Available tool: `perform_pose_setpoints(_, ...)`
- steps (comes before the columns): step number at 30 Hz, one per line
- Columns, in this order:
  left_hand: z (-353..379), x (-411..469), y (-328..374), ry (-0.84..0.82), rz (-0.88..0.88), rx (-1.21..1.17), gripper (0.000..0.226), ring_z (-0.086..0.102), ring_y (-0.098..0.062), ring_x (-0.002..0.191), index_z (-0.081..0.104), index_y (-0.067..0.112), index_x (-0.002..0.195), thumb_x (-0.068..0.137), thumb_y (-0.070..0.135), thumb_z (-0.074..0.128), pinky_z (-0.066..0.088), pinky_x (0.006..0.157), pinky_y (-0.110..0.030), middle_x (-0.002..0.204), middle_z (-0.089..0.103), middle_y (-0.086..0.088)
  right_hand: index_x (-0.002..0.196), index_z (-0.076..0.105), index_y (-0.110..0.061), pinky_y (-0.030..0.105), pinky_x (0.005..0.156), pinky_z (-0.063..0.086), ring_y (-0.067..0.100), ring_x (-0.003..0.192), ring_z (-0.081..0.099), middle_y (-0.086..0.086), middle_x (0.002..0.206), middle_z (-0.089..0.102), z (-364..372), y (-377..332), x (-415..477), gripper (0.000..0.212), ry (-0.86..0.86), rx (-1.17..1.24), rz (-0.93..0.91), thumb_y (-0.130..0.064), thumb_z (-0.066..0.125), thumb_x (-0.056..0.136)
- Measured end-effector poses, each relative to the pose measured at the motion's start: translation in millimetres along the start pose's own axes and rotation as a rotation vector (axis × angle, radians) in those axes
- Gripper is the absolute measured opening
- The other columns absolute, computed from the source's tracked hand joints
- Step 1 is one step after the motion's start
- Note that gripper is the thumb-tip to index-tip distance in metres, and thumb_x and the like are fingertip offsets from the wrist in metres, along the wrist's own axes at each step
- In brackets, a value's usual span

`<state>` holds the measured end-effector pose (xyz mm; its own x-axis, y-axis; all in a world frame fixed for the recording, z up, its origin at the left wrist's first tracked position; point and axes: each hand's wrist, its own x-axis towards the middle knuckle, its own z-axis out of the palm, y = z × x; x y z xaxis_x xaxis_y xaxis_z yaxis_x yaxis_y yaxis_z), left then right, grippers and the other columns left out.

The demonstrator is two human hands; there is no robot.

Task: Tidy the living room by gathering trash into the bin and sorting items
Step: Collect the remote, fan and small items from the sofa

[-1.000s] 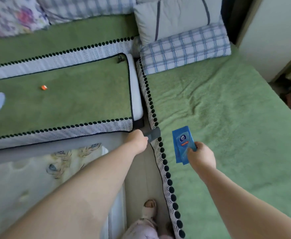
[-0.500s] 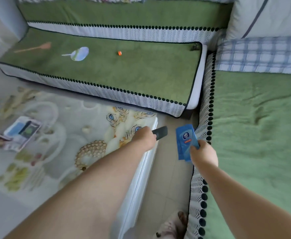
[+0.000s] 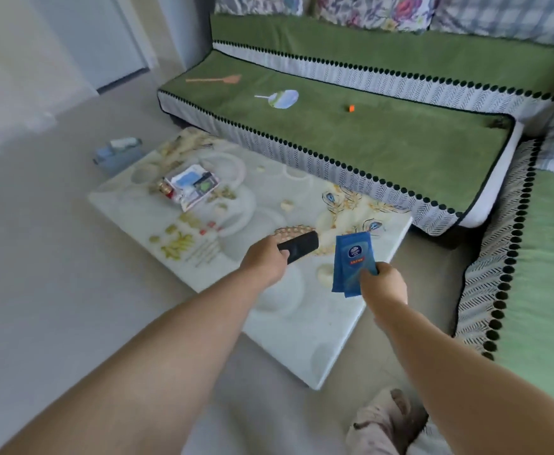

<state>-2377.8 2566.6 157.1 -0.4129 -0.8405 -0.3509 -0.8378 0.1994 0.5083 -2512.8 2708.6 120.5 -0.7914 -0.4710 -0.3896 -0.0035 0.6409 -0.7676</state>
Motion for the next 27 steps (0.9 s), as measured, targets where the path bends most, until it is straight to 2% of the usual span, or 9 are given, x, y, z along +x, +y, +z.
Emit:
perform_pose_setpoints(3, -36, -29, -62, 0.036, -0.056, -0.003, 0.023, 0.067, -0.032, 0.092, 0.053, 0.007, 0.106, 0.095, 0.026, 0.047, 0.053, 0.085, -0.042, 0.107, 0.064, -0.015, 0.093, 0.057, -0.01, 0.023, 0.047, 0.034, 0.017, 0.058, 0.048, 0.003, 0.074, 0.056, 47, -19, -40, 0.017, -0.07, 0.051, -0.007, -0.005, 0.042, 0.088)
perform_pose_setpoints(7, -81, -44, -128, 0.115, -0.141, 0.014, 0.026, 0.062, -0.033, 0.1, 0.053, 0.004, 0.112, 0.097, 0.025, 0.045, 0.046, 0.078, -0.032, 0.112, 0.062, -0.016, 0.096, 0.058, -0.012, 0.026, 0.053, 0.04, 0.025, 0.07, 0.055, 0.008, 0.086, 0.062, 104, -46, -70, 0.017, -0.146, 0.0, -0.089, -0.008, 0.043, 0.088)
perform_pose_setpoints(9, -101, -46, -153, 0.163, -0.187, 0.012, 0.029, 0.058, -0.034, 0.104, 0.053, 0.003, 0.115, 0.098, 0.025, 0.044, 0.041, 0.075, -0.031, 0.114, 0.061, -0.017, 0.097, 0.057, -0.013, 0.025, 0.052, 0.037, 0.02, 0.064, 0.052, 0.006, 0.083, 0.06, 131, -60, -76, 0.017, -0.192, -0.031, -0.114, -0.008, 0.042, 0.088)
perform_pose_setpoints(12, -124, -37, -183, 0.19, -0.232, 0.002, 0.028, 0.058, -0.034, 0.103, 0.054, 0.003, 0.115, 0.097, 0.023, 0.045, 0.043, 0.076, -0.032, 0.113, 0.062, -0.017, 0.098, 0.057, -0.013, 0.024, 0.05, 0.035, 0.016, 0.06, 0.049, 0.003, 0.078, 0.057, 164, -80, -73, 0.018, -0.23, -0.077, -0.124, -0.01, 0.041, 0.09)
perform_pose_setpoints(17, -167, 14, -217, 0.221, -0.278, 0.028, 0.031, 0.058, -0.036, 0.106, 0.053, 0.0, 0.116, 0.097, 0.022, 0.045, 0.042, 0.076, -0.032, 0.115, 0.061, -0.02, 0.102, 0.057, -0.01, 0.028, 0.056, 0.042, 0.025, 0.072, 0.057, 0.01, 0.089, 0.063, 231, -119, -44, 0.022, -0.257, -0.108, -0.129, -0.009, 0.04, 0.089)
perform_pose_setpoints(22, -209, 85, -227, 0.213, -0.313, 0.009, 0.033, 0.059, -0.036, 0.107, 0.053, -0.002, 0.118, 0.097, 0.021, 0.043, 0.045, 0.078, -0.034, 0.116, 0.062, -0.021, 0.098, 0.057, -0.009, 0.023, 0.048, 0.034, 0.016, 0.059, 0.048, 0.003, 0.073, 0.054, 290, -167, -7, 0.02, -0.281, -0.138, -0.106, -0.007, 0.039, 0.089)
perform_pose_setpoints(27, -256, 147, -236, 0.194, -0.315, -0.017, 0.031, 0.058, -0.034, 0.106, 0.052, 0.002, 0.118, 0.097, 0.022, 0.043, 0.046, 0.08, -0.035, 0.115, 0.06, -0.018, 0.105, 0.058, -0.009, 0.025, 0.051, 0.038, 0.021, 0.067, 0.052, 0.009, 0.087, 0.059, 340, -230, 26, 0.024, -0.314, -0.167, -0.104, -0.01, 0.04, 0.09)
